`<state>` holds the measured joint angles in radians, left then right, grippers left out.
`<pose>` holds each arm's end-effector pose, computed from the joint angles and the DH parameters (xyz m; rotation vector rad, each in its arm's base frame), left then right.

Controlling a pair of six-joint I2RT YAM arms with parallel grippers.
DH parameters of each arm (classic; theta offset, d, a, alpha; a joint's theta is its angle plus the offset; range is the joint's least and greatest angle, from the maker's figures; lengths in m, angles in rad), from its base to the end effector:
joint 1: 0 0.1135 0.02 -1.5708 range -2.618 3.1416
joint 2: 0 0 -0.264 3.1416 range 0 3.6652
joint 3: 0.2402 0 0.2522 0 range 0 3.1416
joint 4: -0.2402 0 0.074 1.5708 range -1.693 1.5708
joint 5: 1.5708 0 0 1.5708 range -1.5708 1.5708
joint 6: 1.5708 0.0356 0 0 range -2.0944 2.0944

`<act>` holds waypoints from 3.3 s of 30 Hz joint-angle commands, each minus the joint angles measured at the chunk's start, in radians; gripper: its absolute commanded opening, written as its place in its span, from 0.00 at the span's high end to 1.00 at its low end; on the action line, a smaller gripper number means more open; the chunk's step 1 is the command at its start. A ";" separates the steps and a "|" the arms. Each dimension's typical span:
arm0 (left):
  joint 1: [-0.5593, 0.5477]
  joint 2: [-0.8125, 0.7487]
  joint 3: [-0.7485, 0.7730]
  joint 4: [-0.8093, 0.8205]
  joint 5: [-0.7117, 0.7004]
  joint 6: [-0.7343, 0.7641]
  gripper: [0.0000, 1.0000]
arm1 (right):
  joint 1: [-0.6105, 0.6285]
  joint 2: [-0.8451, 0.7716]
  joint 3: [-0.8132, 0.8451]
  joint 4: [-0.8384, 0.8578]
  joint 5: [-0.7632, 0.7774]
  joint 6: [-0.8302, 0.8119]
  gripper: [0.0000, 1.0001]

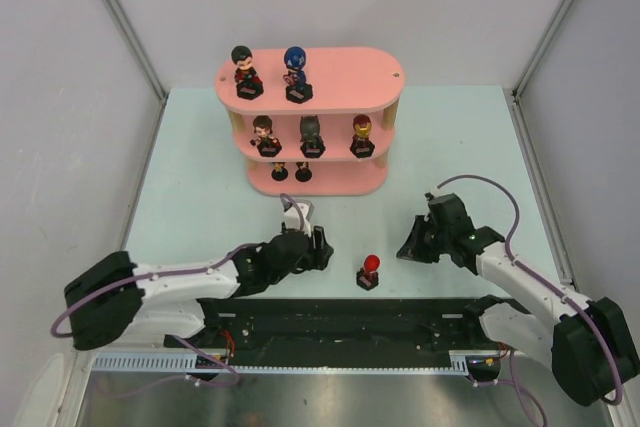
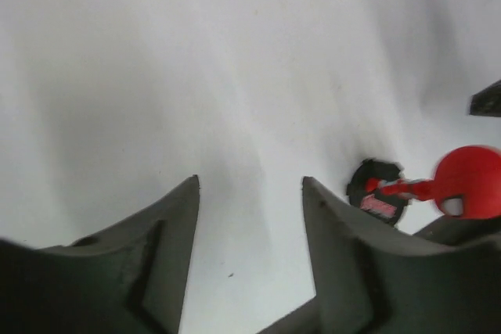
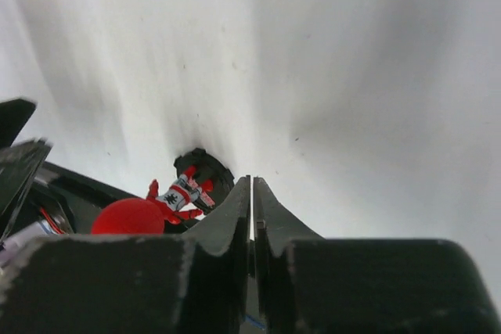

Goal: Place and organize the plastic toys onto the shelf

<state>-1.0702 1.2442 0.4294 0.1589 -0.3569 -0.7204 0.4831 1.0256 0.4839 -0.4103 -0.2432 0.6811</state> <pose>0.1223 -0.1976 0.1610 0.1937 2.2381 -0.6073 0.1615 0.0944 0.1759 0.1595 2.6560 0.7387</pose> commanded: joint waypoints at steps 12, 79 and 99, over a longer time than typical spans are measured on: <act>-0.249 -0.132 0.221 -0.032 -0.214 0.341 0.10 | -0.198 -0.074 0.058 -0.042 -0.025 -0.049 0.48; -0.320 -0.644 0.198 -0.502 -0.447 0.161 0.01 | 0.532 0.084 0.703 -0.768 1.198 0.596 0.01; -0.320 -0.735 0.174 -0.587 -0.473 0.138 0.00 | 0.701 0.441 0.757 -0.799 0.910 0.910 0.14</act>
<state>-1.3911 0.5438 0.6170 -0.4030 -0.7925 -0.5526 1.1728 1.4689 1.1904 -1.1931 0.6636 1.5303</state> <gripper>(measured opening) 0.996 0.887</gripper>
